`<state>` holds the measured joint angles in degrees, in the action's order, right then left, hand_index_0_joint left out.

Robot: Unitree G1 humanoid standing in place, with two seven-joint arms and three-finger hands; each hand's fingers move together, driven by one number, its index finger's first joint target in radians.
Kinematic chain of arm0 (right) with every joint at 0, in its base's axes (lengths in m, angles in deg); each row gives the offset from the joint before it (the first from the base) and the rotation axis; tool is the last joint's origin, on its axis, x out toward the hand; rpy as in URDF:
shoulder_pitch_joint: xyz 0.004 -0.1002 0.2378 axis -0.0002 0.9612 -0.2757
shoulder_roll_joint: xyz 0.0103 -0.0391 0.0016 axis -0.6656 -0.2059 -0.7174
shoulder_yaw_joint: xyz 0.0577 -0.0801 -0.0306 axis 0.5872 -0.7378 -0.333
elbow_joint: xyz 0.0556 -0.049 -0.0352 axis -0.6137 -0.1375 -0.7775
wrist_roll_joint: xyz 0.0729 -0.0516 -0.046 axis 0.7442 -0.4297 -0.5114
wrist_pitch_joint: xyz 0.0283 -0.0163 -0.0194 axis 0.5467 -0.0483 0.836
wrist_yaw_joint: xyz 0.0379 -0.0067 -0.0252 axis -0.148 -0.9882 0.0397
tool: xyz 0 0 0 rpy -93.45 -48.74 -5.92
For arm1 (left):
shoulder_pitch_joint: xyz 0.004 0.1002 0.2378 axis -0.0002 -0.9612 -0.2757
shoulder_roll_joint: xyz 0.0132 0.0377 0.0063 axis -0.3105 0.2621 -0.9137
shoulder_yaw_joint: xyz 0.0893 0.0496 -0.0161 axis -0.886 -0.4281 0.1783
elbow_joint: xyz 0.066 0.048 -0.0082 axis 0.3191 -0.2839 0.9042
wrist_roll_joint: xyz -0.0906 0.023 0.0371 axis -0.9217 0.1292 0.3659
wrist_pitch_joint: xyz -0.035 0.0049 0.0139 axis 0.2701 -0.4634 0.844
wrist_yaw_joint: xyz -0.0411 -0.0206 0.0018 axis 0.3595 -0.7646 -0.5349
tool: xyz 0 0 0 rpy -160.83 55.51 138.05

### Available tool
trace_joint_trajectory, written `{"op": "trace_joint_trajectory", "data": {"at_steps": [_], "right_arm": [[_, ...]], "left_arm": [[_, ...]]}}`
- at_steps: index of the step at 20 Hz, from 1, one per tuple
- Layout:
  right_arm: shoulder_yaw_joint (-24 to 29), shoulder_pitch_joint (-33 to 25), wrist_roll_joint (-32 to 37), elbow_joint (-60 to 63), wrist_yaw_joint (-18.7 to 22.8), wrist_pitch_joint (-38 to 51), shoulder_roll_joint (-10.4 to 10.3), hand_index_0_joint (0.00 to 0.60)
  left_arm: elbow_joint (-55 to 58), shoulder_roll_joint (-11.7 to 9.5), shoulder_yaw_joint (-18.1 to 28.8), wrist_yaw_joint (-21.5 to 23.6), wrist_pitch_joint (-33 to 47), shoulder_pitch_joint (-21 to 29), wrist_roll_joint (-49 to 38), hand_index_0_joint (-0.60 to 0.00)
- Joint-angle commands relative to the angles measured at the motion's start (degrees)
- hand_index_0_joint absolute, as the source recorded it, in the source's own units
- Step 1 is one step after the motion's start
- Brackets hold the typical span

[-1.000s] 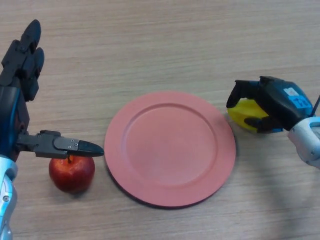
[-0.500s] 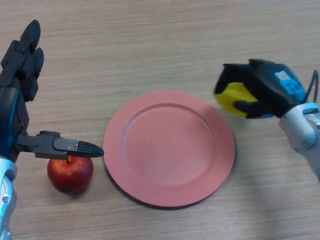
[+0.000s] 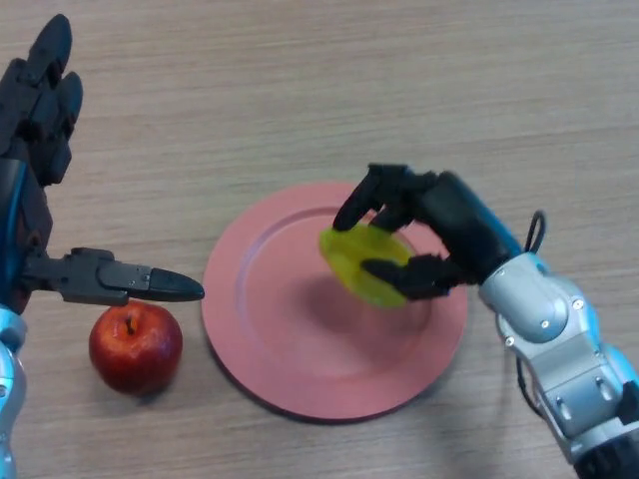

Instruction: Pick up the yellow starfruit and place it on the plate

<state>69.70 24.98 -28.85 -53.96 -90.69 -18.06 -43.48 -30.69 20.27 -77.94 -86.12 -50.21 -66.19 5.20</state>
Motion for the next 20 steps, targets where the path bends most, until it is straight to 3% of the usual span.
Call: {"op": "trace_joint_trajectory", "data": {"at_steps": [1, 2, 3, 4, 5, 11, 16, 20], "right_arm": [[2.3, -2.23, 3.62, -4.72, 1.86, 3.19, 0.25, 0.401], [2.11, -1.88, 4.18, -5.48, 1.96, 2.37, 0.25, 0.301], [1.64, -1.15, 5.66, -7.35, 2.4, 0.25, 0.24, 0.15], [1.12, -0.67, 7.19, -9.28, 3.5, -1.93, 0.24, 0.051], [0.7, -0.7, 9.07, -11.02, 5.18, -3.72, 0.23, 0.0], [4.78, 0.23, 14.05, -20.68, 5.22, -9.81, 0.23, 0.0], [10.77, 3.98, 8.88, -31.47, -2.95, -14.74, 0.38, 0.0], [15.23, 9.21, 11.58, -37.23, -3.82, -10.74, 3.03, 0.0]], "left_arm": [[3.02, -2.11, 3.16, 0.52, 6.07, 2.33, -2.34, 0.0], [3.14, -2.09, 3.1, 0.48, 5.98, 2.3, -2.44, 0.0], [3.36, -2.0, 2.98, 0.39, 5.86, 2.2, -2.64, 0.0], [3.6, -1.86, 2.9, 0.33, 5.83, 2.0, -2.84, 0.0], [3.85, -1.61, 2.8, 0.44, 5.96, 1.63, -2.94, 0.0], [5.41, -0.67, 0.95, 2.39, 5.46, 1.76, -2.43, 0.0], [8.23, 0.16, 0.02, 3.2, 0.47, 1.43, -3.47, 0.0], [9.09, 0.41, -0.05, 2.36, -1.91, -0.34, -3.43, 0.0]]}}
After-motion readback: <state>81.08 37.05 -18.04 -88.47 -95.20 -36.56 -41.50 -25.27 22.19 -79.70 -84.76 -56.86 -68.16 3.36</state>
